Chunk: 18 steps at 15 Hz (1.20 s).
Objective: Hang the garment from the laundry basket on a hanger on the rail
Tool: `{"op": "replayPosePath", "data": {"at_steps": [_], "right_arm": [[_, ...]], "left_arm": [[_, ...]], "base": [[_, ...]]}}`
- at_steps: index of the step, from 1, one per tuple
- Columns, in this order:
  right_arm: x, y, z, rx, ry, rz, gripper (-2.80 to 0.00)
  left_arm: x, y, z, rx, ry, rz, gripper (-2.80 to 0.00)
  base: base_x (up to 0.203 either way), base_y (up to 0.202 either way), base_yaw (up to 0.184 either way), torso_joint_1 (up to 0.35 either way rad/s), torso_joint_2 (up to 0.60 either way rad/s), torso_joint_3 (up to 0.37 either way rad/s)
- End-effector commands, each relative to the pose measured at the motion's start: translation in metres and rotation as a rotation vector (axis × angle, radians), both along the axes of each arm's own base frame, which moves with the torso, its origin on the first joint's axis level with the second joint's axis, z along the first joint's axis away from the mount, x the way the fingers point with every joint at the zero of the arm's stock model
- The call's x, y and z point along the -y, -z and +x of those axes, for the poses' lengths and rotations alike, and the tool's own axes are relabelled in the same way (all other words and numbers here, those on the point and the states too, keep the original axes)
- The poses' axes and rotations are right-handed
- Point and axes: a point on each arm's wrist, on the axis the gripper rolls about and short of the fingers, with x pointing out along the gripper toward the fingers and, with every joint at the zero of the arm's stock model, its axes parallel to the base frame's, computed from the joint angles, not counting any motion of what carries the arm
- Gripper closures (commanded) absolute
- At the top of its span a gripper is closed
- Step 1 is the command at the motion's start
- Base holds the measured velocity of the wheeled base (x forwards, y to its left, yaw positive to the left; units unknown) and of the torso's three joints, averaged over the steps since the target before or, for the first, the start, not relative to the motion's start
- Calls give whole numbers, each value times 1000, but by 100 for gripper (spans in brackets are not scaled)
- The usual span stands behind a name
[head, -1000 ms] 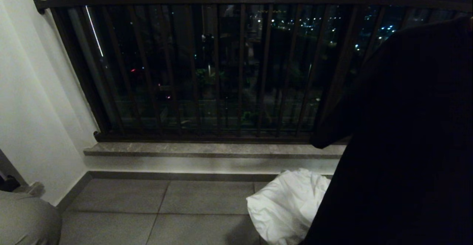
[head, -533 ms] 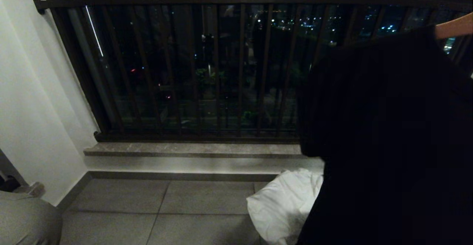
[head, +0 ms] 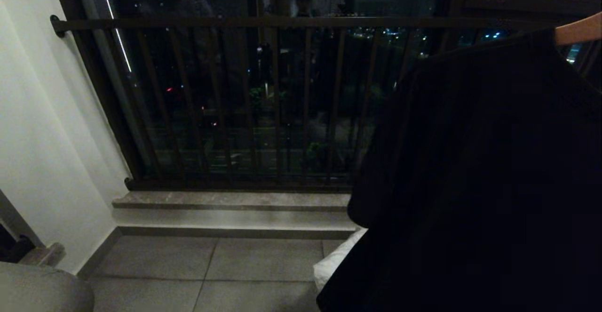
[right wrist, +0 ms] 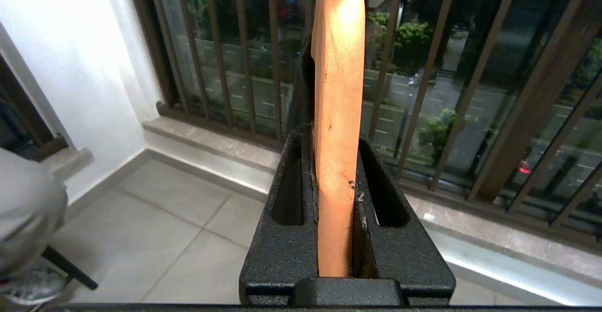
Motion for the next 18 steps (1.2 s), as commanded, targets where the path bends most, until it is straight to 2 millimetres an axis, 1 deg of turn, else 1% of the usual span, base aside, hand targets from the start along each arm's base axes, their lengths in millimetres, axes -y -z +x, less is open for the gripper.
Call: {"op": "replayPosePath", "data": {"at_steps": [1,9,18], "right_arm": [[-1,-1,2,0,-1,0,0],[-1,-1,3,3,-1,1,0],[-1,0,3,0,8,0,0]], "left_arm": [[0,2,1,-7,0,0,0],[0,2,1,-7,0,0,0],[0,2,1,-7,0,1,0]], "base": [[0,0,0,149,-471,-334],[0,0,0,178,-500,-326],[0,0,0,238,-567,-334]]}}
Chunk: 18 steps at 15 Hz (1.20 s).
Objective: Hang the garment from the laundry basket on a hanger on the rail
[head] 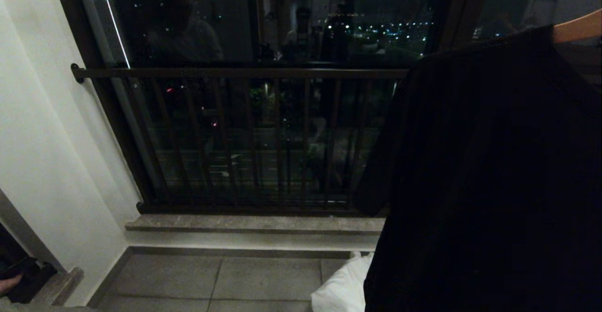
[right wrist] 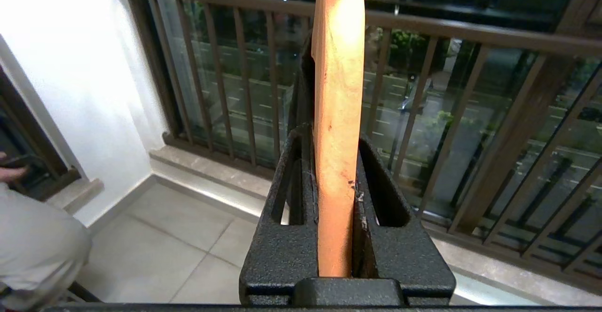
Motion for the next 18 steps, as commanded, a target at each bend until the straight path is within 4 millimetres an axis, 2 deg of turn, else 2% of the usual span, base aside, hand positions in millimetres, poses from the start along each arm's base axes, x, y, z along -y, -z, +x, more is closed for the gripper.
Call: {"op": "replayPosePath", "data": {"at_steps": [1,4,14,18], "right_arm": [[0,1,1,-6,-1,-3,0],[-1,3,2,-10,2,-4,0],[-1,5,2,-11,4,-17,0],[-1,5,2,-10,4,-17,0]], "left_arm": [[0,2,1,-8,-1,0,0],[0,2,1,-8,-1,1,0],[0,2,1,-8,-1,8,0],[0,2,1,-8,-1,4,0]], "base": [[0,0,0,230,-540,-308],[0,0,0,168,-384,-209],[0,0,0,7,-13,-8],[3,-148,2,5,0,-1]]}}
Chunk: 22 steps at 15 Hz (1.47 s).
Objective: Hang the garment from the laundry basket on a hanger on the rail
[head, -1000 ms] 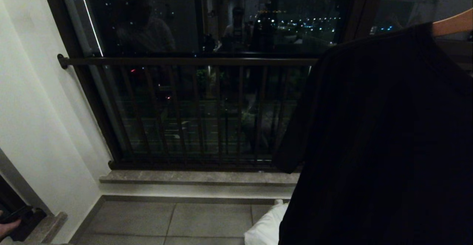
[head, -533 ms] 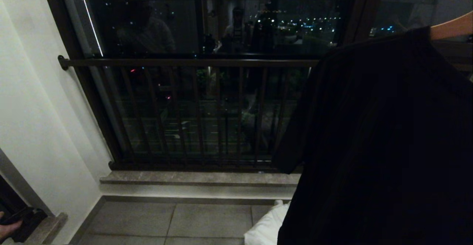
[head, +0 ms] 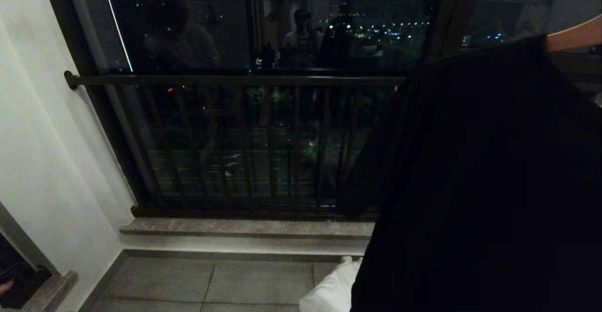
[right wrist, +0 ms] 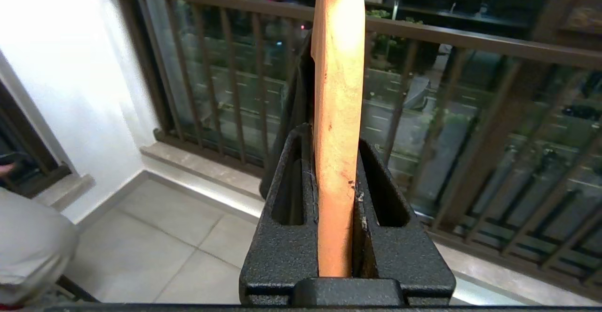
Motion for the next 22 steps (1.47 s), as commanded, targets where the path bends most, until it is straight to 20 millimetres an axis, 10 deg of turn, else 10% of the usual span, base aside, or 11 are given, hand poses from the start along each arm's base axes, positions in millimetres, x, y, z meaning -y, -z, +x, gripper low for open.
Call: {"op": "replayPosePath", "data": {"at_steps": [1,12,22], "right_arm": [[0,0,0,2,-1,1,0],[1,2,6,-7,65,-2,0],[0,4,64,-125,212,-27,0]], "left_arm": [[0,2,1,-7,-1,-1,0],[0,2,1,-7,-1,-4,0],[0,2,1,-7,-1,-5,0]], "base": [[0,-196,-2,3,2,3],[0,-195,2,1,2,2],[0,-192,2,4,2,2]]}}
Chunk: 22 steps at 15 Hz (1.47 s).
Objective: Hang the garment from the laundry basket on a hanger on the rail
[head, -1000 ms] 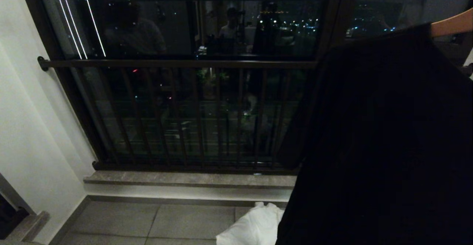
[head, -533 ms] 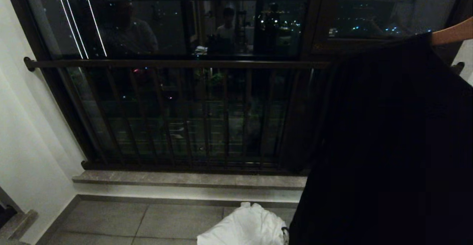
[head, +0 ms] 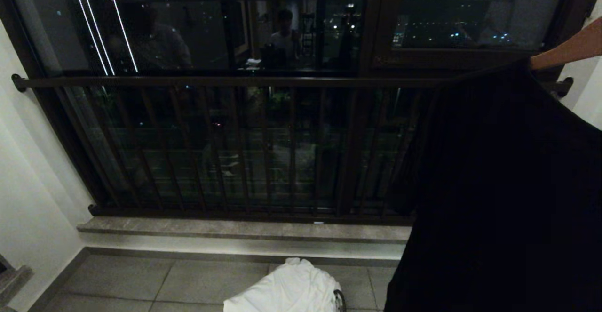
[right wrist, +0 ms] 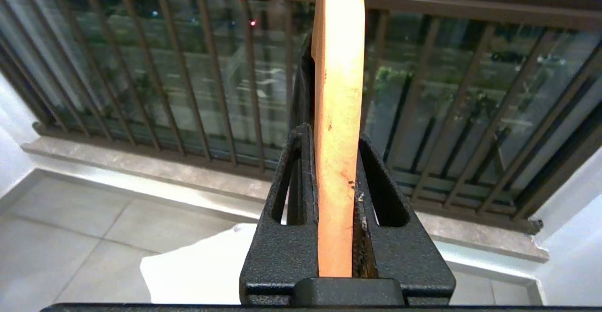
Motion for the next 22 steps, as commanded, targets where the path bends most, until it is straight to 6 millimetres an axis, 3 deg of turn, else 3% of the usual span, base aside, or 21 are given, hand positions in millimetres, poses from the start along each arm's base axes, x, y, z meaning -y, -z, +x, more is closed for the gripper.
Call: {"op": "replayPosePath", "data": {"at_steps": [1,5,11,17,22], "right_arm": [[-4,-2,29,-42,-1,-7,0],[-13,-18,72,-28,-54,-35,0],[-22,-18,109,-56,-86,-67,0],[2,-17,118,-39,-33,-25,0],[3,-17,128,-26,-34,-24,0]], "left_arm": [[0,2,1,-8,-1,1,0],[0,2,1,-8,-1,3,0],[0,2,1,-8,-1,10,0],[0,2,1,-8,1,15,0],[0,2,1,-8,-1,13,0]], "base": [[0,-106,0,2,2,2],[0,0,0,0,0,0],[0,0,0,0,0,0],[0,0,0,0,0,0],[0,0,0,0,0,0]]}}
